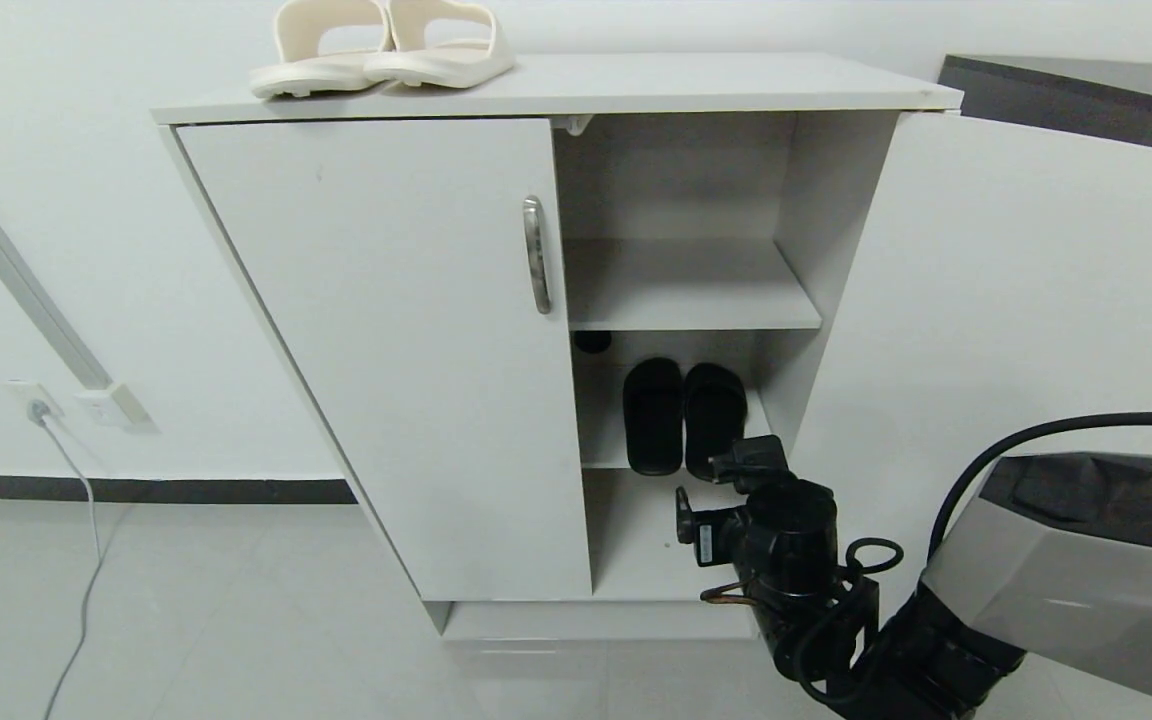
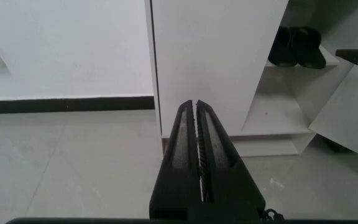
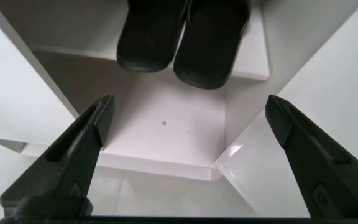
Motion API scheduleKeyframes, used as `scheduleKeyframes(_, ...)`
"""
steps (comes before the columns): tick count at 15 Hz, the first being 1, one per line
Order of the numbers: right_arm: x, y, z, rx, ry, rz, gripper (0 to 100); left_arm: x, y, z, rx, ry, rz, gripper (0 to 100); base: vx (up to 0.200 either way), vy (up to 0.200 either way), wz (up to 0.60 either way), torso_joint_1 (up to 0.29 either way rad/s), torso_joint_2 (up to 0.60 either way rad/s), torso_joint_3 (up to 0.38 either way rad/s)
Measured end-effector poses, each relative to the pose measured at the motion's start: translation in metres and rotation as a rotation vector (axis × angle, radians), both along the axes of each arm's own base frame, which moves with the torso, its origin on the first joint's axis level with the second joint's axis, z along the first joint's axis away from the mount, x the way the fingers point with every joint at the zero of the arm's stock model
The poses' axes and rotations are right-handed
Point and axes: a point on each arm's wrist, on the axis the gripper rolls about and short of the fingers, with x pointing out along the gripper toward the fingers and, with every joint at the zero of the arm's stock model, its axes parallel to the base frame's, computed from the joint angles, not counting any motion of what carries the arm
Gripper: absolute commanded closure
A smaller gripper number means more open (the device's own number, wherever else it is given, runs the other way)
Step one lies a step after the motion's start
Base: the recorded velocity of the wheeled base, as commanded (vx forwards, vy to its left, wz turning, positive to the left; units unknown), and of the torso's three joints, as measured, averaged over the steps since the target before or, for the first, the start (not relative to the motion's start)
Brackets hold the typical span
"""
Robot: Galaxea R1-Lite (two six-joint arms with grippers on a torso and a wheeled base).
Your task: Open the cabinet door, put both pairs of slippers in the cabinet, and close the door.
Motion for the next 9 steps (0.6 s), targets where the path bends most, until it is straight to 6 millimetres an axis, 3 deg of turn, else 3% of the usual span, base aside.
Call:
scheduleKeyframes(5, -0.0003, 0.0006, -0.0028, -0.006, 0.006, -0.002, 0, 0.0, 0.0, 0.0, 0.001, 0.0, 0.0, 100, 0.0, 0.0, 0.0, 0.004, 0.0, 0.198)
scheduleKeyframes(9, -0.0001, 0.0001, -0.0004, -0.014, -0.001, -0.011, 0, 0.0001, 0.0, -0.0003, 0.001, 0.0, 0.001, 100, 0.0, 0.0, 0.0, 0.0, 0.0, 0.046)
